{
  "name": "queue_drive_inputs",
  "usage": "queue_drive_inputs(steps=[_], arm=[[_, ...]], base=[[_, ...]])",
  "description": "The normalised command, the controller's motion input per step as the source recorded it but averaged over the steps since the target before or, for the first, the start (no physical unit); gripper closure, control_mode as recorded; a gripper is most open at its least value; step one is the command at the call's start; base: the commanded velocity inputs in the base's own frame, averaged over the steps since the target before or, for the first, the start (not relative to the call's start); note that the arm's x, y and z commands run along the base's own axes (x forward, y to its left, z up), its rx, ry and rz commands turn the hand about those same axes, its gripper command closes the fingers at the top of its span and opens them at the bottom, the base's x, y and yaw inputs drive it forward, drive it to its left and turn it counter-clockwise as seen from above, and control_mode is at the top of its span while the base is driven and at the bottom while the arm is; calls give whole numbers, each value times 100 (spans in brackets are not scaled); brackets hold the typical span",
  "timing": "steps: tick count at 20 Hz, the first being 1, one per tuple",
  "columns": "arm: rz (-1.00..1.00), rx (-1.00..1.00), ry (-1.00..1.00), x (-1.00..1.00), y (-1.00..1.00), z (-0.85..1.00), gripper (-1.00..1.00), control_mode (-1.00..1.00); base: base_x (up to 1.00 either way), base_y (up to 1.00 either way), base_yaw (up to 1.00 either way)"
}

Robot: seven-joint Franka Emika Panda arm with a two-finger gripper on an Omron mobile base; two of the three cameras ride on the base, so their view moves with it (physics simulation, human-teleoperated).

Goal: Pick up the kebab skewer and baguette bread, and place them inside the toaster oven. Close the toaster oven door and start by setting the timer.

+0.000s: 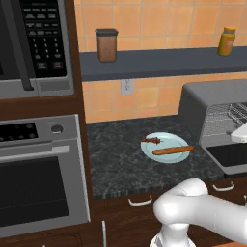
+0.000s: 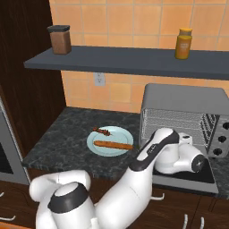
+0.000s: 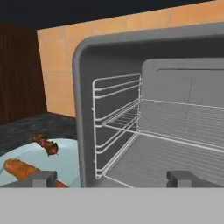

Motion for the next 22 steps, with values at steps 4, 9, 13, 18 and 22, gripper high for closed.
queue_drive_inputs(steps=[4,9,13,18,22], arm=[[0,1,0,34,-29,-33,-100,-100],[0,2,0,34,-13,-29,-100,-100],[0,2,0,42,-3,-21,-100,-100],[0,0,0,44,0,-25,-100,-100],[0,0,0,39,-5,-21,-100,-100]], base=[[0,0,0],[0,0,0],[0,0,0],[0,0,0],[0,0,0]])
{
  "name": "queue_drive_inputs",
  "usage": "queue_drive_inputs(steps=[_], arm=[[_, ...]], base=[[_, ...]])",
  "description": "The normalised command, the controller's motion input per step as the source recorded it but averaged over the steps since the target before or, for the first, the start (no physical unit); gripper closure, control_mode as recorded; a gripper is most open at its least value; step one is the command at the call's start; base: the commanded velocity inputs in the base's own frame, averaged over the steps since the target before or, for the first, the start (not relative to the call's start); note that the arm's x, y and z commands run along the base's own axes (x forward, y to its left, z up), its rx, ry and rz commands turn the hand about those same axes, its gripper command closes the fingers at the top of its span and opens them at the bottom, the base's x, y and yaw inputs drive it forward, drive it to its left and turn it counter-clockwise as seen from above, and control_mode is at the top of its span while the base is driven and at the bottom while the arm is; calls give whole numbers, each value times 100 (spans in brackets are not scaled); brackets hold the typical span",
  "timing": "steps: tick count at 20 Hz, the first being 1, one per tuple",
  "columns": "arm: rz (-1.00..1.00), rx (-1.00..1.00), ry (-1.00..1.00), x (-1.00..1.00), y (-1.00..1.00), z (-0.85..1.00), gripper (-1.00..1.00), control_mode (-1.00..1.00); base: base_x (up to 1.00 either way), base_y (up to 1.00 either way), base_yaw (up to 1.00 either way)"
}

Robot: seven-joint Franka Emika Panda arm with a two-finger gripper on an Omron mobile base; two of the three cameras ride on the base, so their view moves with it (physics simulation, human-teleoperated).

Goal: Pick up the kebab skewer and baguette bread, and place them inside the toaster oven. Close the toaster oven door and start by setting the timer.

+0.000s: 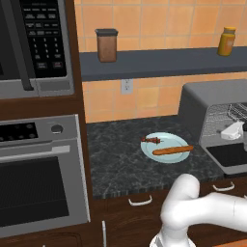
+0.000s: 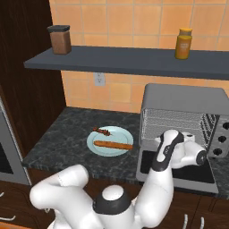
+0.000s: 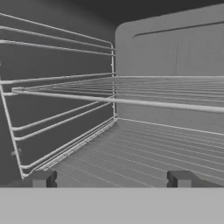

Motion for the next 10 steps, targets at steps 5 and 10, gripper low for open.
queue_drive_inputs(steps=[5,10], arm=[[0,0,0,30,-22,-21,-100,-100],[0,0,0,21,-29,-20,-100,-100]], base=[[0,0,0],[0,0,0]])
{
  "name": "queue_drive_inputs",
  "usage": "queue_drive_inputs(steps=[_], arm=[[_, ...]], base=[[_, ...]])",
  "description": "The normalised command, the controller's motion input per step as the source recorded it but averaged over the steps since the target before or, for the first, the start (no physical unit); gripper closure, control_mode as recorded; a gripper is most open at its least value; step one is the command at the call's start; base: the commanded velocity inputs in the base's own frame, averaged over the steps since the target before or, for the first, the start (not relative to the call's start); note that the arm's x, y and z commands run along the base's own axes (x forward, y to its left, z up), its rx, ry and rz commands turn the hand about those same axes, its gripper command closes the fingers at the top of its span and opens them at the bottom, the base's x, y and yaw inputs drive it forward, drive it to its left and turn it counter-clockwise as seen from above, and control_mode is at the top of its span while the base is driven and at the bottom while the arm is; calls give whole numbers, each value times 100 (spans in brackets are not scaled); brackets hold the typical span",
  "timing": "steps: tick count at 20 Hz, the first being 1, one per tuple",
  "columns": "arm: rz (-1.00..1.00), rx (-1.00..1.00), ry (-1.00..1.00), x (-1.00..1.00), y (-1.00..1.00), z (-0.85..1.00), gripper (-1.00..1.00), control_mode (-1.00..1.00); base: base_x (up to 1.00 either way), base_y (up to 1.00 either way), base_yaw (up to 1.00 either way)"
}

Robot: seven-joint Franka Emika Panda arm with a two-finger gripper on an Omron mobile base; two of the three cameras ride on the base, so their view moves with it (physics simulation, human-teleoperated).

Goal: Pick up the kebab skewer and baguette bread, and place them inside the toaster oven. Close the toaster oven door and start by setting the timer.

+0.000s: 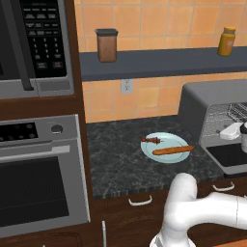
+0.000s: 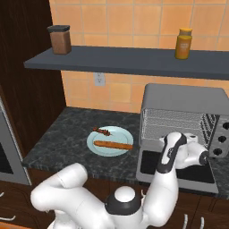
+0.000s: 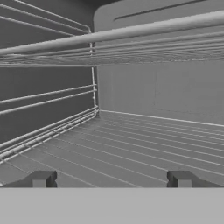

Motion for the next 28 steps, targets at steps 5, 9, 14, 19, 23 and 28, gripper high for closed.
queue_drive_inputs(steps=[5,9,14,19,23,28], arm=[[0,0,0,25,-13,-23,-100,-100],[0,0,0,30,-2,-24,-100,-100],[0,0,4,-17,-1,-68,-100,-100],[0,-3,9,-54,0,-78,-100,-100],[0,-7,15,-81,0,-71,-100,-100],[-4,-12,31,-85,0,-59,-100,-100]], base=[[0,0,0],[0,0,0],[0,0,0],[0,0,0],[0,0,0],[0,0,0]])
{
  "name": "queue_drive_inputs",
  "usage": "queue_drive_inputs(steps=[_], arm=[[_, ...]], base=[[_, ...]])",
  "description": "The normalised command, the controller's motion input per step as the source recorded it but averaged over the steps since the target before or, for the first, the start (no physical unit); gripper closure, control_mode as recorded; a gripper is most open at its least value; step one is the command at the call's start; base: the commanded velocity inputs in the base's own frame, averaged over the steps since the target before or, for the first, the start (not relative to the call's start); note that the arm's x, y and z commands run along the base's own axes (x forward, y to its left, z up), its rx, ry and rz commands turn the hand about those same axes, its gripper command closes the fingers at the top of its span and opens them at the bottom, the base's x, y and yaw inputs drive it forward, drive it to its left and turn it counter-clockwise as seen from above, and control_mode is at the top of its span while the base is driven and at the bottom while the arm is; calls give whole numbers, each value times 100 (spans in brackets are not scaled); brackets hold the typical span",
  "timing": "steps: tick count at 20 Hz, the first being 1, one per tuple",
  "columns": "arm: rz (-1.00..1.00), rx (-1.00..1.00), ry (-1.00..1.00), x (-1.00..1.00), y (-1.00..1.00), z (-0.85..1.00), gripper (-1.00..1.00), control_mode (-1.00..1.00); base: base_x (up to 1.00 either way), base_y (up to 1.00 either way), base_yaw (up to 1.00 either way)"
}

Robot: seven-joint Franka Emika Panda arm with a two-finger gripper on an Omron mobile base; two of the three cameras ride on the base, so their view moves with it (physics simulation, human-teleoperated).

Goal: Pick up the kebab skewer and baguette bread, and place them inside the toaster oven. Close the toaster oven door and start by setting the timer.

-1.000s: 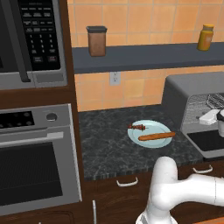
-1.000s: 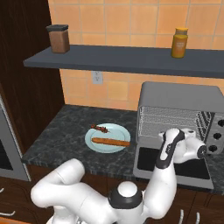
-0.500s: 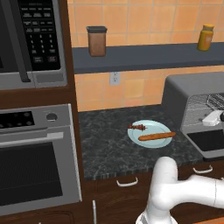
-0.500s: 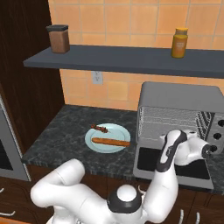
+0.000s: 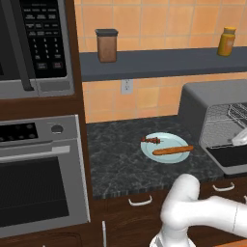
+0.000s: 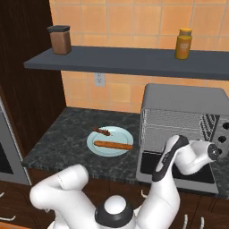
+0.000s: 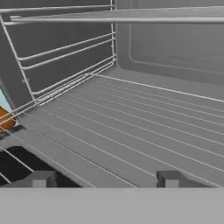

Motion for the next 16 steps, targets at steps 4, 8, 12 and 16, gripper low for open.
queue_drive_inputs(steps=[4,8,12,16], arm=[[-1,-11,45,-74,-1,-33,-100,-100],[0,-11,47,-70,-4,-25,-100,-100],[0,-9,45,-67,-11,-21,-100,-100],[0,-2,6,-29,10,74,-100,-100]], base=[[0,0,0],[0,0,0],[0,0,0],[0,0,0]])
